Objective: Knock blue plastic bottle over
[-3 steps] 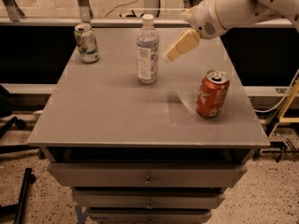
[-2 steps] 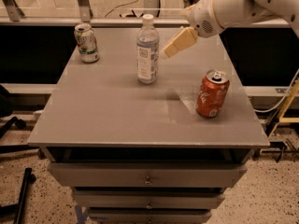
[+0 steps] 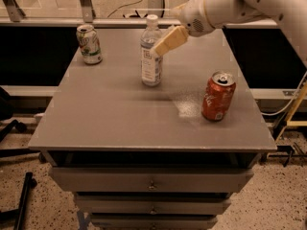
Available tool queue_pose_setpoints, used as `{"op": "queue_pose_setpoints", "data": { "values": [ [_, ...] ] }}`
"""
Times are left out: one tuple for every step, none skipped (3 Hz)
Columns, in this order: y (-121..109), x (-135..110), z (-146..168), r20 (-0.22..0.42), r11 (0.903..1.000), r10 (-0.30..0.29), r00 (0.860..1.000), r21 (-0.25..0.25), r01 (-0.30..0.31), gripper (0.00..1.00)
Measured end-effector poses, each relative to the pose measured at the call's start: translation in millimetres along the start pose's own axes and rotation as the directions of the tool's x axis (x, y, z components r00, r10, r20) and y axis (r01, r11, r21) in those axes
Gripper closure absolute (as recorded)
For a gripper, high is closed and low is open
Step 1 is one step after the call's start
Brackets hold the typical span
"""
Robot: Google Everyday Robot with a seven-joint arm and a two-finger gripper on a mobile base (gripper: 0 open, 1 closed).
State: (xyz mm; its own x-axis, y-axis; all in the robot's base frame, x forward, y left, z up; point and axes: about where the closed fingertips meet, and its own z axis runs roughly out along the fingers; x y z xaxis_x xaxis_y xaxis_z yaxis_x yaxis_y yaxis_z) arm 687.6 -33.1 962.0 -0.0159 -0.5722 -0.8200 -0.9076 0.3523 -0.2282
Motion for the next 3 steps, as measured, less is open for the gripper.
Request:
{"op": "queue_pose_setpoints", "data": {
  "values": [
    [10, -10, 18, 0.036, 0.9991, 0.011, 0.999, -0.042, -0.010, 0.00],
    [26, -10, 33, 0.062, 0.9949, 0.077, 0.995, -0.070, -0.072, 0.03],
    [38, -7, 39, 0.063, 0.9896, 0.124, 0.990, -0.081, -0.119, 0.25]
  ]
}}
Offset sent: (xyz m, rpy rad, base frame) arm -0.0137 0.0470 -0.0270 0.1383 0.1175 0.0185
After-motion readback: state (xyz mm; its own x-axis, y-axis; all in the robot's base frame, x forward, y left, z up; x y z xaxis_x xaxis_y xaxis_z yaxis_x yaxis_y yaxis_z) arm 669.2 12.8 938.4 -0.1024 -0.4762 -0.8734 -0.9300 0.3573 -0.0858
